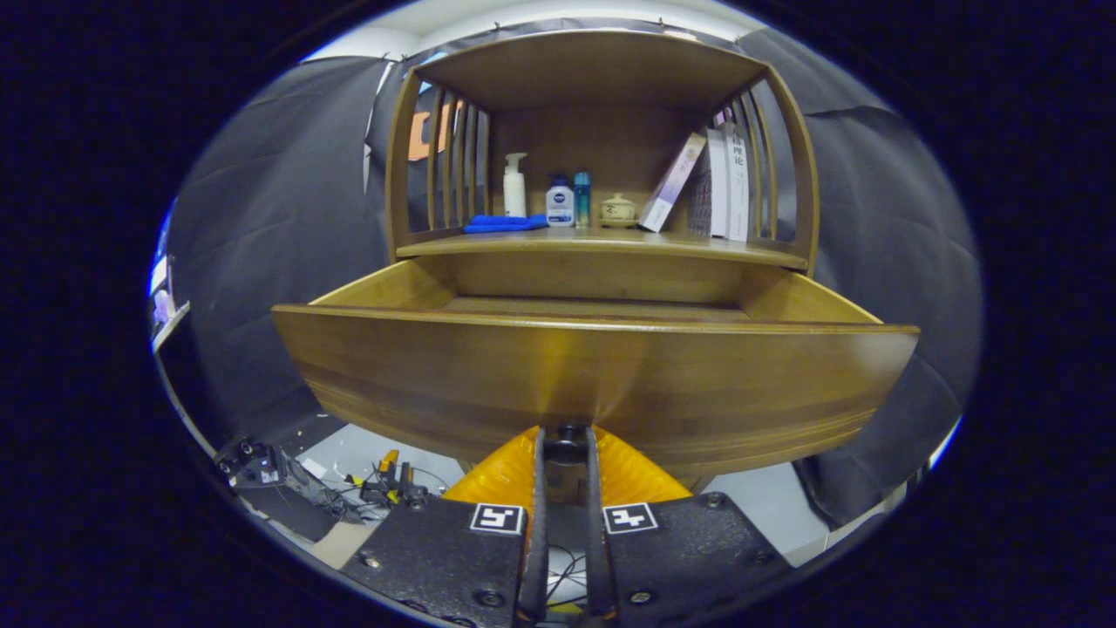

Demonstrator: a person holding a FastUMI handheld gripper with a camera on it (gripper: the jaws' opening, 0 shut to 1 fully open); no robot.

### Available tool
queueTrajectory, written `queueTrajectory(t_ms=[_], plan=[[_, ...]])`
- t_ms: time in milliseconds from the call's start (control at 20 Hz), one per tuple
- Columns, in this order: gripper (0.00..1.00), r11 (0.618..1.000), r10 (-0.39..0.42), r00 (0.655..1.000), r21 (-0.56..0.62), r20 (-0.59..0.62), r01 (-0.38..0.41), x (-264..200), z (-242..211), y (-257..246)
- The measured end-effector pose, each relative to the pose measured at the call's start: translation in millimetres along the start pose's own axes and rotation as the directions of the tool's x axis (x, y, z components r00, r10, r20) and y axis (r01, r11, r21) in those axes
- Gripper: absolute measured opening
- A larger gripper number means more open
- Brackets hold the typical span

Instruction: Pull open the drawer, take out the items inside it, and place them on the countertop above the cabinet.

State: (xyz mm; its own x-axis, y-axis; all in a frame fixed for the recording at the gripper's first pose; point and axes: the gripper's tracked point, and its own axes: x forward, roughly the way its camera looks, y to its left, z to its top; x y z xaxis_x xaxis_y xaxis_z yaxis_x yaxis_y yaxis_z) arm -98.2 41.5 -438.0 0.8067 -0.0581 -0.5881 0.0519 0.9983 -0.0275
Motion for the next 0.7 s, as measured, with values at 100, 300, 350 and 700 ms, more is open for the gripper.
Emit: queueTrajectory(t_ms=[100,300,350,700], plan=[[0.20,1.000,0.010,1.000,-0.015,-0.009,-0.010,-5.2,-3.9,3.0],[0.21,0.999,0.019,0.998,-0.039,-0.060,-0.022,-9.9,-5.9,5.0],[0.22,0.999,0.018,0.997,-0.034,-0.077,-0.021,-11.2,-7.2,4.2],[0.53,0.990,0.111,0.990,-0.079,-0.086,-0.118,-44.6,25.0,16.1]])
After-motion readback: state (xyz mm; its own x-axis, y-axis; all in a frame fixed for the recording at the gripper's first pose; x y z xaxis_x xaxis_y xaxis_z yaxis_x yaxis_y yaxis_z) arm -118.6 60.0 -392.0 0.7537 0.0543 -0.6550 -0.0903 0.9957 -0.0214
